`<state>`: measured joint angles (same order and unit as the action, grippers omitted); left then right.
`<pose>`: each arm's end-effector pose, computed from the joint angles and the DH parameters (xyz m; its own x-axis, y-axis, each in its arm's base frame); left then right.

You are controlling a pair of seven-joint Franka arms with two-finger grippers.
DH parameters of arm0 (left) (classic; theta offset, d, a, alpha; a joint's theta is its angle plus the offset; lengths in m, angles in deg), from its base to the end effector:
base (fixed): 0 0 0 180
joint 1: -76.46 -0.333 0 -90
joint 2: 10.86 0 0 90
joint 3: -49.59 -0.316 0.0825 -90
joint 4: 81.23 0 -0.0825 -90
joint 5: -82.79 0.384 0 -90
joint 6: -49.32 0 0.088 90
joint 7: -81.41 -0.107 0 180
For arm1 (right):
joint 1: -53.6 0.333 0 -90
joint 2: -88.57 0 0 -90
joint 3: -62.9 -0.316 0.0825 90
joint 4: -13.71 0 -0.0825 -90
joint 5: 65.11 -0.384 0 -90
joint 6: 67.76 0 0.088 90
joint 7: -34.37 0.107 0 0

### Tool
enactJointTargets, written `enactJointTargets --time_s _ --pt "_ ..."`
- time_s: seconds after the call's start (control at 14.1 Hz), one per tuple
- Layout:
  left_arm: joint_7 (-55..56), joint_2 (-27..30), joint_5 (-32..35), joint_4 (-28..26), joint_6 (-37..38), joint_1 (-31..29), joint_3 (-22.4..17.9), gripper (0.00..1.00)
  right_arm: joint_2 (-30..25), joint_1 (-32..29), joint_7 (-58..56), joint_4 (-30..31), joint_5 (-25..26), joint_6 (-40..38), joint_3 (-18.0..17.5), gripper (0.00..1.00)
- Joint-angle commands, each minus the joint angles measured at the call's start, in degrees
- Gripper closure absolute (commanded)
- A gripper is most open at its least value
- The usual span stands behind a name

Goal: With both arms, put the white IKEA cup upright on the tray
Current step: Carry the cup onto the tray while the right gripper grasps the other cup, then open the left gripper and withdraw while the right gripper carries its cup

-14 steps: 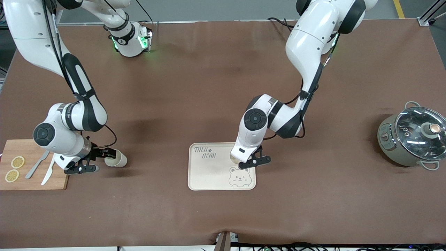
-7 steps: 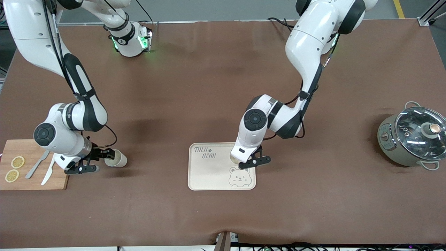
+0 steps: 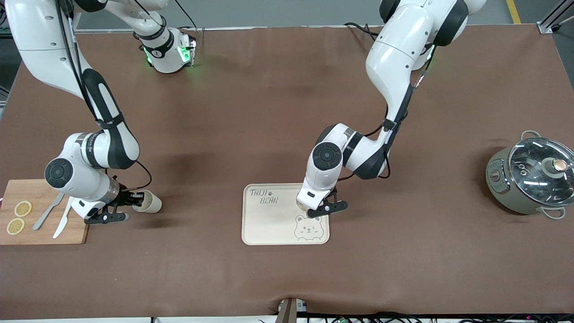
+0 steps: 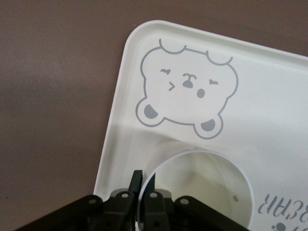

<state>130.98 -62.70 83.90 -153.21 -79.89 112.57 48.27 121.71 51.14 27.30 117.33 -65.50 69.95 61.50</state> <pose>0.6235 -0.4382 0.2201 0.9679 0.2358 0.0868 0.2322 -0.9714 0.0492 0.6546 -0.0132 0.2238 0.9953 0.0955 0.0187 0.0958 -0.9953 -0.0158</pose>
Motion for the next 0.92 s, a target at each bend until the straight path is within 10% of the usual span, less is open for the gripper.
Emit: enactJointTargets --time_s 0.0,0.5,0.85 --pt "1.9 -0.1 1.4 1.3 0.2 1.2 -1.2 0.0 -0.1 0.3 -0.3 0.0 -0.8 0.0 0.3 1.0" --pt "1.7 8.8 0.2 1.5 14.0 -1.8 -1.1 0.0 -1.8 0.3 0.8 -2.5 -0.8 -4.1 -1.1 1.0" --pt "-20.4 18.2 -4.1 0.6 20.4 -11.9 -1.4 0.0 -2.5 2.3 18.4 -19.2 -0.8 -25.2 -7.2 1.0"
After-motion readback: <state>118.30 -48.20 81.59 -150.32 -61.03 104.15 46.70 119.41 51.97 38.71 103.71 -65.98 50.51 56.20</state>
